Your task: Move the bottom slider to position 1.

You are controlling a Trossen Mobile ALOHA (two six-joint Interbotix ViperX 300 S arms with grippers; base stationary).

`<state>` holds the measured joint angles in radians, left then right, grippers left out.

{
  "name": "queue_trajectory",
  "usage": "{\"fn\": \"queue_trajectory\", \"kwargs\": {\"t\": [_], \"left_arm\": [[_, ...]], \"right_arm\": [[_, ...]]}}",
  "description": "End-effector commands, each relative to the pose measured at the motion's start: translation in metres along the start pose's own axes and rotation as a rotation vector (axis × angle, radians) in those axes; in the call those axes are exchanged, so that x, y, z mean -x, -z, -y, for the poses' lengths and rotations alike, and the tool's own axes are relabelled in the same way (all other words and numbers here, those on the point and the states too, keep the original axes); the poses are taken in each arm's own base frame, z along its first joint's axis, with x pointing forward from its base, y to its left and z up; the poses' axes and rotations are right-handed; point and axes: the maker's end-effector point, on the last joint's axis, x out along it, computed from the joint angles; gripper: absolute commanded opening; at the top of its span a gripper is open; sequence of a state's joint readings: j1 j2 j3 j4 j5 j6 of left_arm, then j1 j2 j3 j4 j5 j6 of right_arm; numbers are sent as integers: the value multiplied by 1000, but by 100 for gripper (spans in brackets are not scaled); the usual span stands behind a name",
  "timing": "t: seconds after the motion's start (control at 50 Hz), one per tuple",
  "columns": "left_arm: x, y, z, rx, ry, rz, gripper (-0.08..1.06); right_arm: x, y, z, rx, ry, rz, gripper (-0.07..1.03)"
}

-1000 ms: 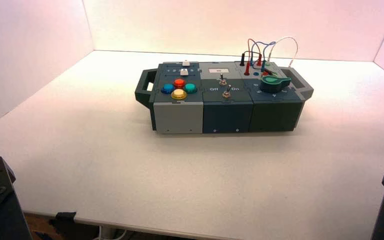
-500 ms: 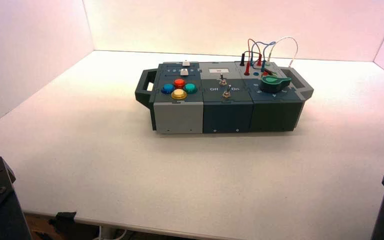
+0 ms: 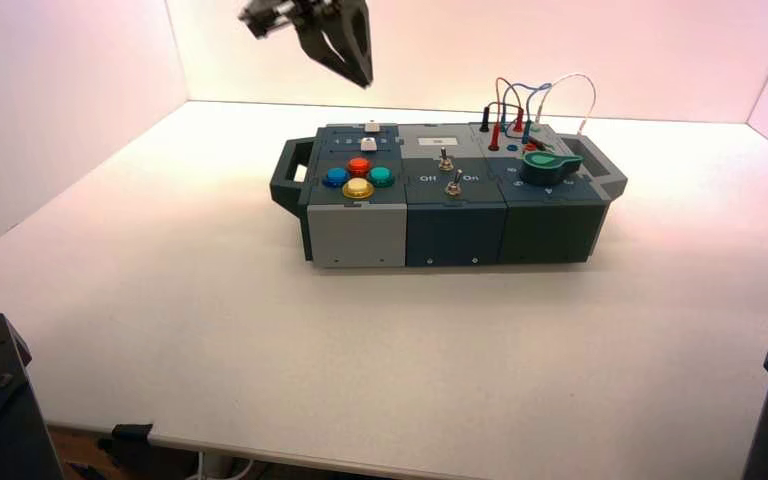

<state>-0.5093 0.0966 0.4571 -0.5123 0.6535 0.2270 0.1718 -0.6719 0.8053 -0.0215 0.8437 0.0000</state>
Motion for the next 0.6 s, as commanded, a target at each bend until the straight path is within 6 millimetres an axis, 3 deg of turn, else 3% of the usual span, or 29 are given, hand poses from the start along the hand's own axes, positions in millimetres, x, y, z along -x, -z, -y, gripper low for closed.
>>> {"fn": "queue_trajectory", "kwargs": {"t": [0.02, 0.24, 0.6], "left_arm": [[-5, -19, 4, -18, 7, 22, -3], [-33, -24, -3, -6, 2, -26, -3], [-54, -29, -7, 2, 3, -60, -3]], "right_arm": [[7, -9, -1, 0, -5, 31, 35], [7, -9, -1, 0, -5, 31, 35], [8, -10, -1, 4, -3, 32, 35]]}}
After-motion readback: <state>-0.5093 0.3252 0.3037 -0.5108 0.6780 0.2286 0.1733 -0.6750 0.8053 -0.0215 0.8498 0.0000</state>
